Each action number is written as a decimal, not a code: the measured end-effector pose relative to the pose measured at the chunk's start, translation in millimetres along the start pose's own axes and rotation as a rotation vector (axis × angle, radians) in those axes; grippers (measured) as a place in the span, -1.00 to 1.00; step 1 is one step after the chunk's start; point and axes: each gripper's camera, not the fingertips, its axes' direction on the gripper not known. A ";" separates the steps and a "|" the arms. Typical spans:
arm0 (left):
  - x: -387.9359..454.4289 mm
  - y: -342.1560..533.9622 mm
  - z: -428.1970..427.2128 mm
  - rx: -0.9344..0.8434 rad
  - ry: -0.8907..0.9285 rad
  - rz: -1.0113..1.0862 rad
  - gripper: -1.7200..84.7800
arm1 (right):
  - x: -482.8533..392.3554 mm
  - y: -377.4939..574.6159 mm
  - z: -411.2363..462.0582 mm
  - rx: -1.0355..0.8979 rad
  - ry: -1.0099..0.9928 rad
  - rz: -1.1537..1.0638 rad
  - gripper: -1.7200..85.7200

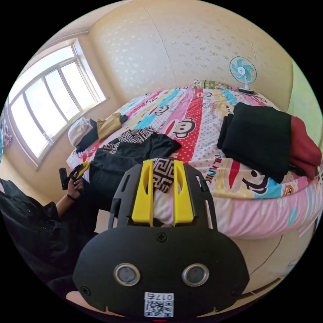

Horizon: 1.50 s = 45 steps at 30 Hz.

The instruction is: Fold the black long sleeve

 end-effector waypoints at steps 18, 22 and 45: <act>-11.9 16.6 13.7 -0.081 -0.004 -0.002 -0.77 | -87.0 -142.0 114.7 -0.282 0.514 -0.185 -0.87; -1.1 23.5 20.5 -0.080 -0.039 0.037 -0.74 | -58.9 -139.4 153.1 -0.384 0.400 -0.050 -0.75; 22.5 16.5 72.5 -0.180 -0.448 0.162 -0.90 | -252.5 -190.2 317.0 -0.432 -0.371 -0.355 -0.89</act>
